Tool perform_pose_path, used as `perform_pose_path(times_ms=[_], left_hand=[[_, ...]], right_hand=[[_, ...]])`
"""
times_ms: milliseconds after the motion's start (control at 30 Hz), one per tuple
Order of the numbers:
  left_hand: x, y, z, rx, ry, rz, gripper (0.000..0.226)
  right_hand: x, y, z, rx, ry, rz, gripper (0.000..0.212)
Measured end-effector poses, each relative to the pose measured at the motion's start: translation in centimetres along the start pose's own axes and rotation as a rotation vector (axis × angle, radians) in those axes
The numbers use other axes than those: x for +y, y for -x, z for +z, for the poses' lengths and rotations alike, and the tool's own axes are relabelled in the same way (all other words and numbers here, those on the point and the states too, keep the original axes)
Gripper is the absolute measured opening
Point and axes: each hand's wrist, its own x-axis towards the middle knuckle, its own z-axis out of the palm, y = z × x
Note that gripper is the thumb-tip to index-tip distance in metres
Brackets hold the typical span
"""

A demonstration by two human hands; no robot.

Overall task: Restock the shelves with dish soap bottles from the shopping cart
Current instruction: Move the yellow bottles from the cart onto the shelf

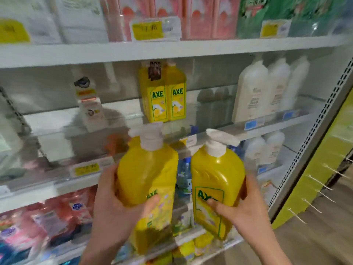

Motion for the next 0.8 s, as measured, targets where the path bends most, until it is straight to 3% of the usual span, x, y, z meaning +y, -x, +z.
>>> perform_pose_path(times_ms=[100,267,500,667,800], left_hand=[[2.0,-1.6,2.0,0.155,0.031,0.058,0.081],[4.6,-4.5,5.1,0.322,0.118,0.139,0.091],[5.5,-8.1,8.4,0.543,-0.09,0.293,0.077],[5.7,-10.5,9.9,0.537,-0.366,0.435,0.083],[4.4,-13.1,9.5,0.465,-0.469,0.501,0.087]], right_hand=[[-0.9,-4.3,-1.9,-0.08,-0.007,-0.127,0.078],[-3.0,-10.9,-5.2,-0.157,0.057,-0.322,0.092],[-5.1,-18.3,-6.6,-0.259,0.038,-0.472,0.09],[-5.5,-21.9,-4.5,-0.332,-0.044,-0.539,0.075],[-4.7,-24.4,-2.8,-0.365,-0.038,-0.607,0.079]])
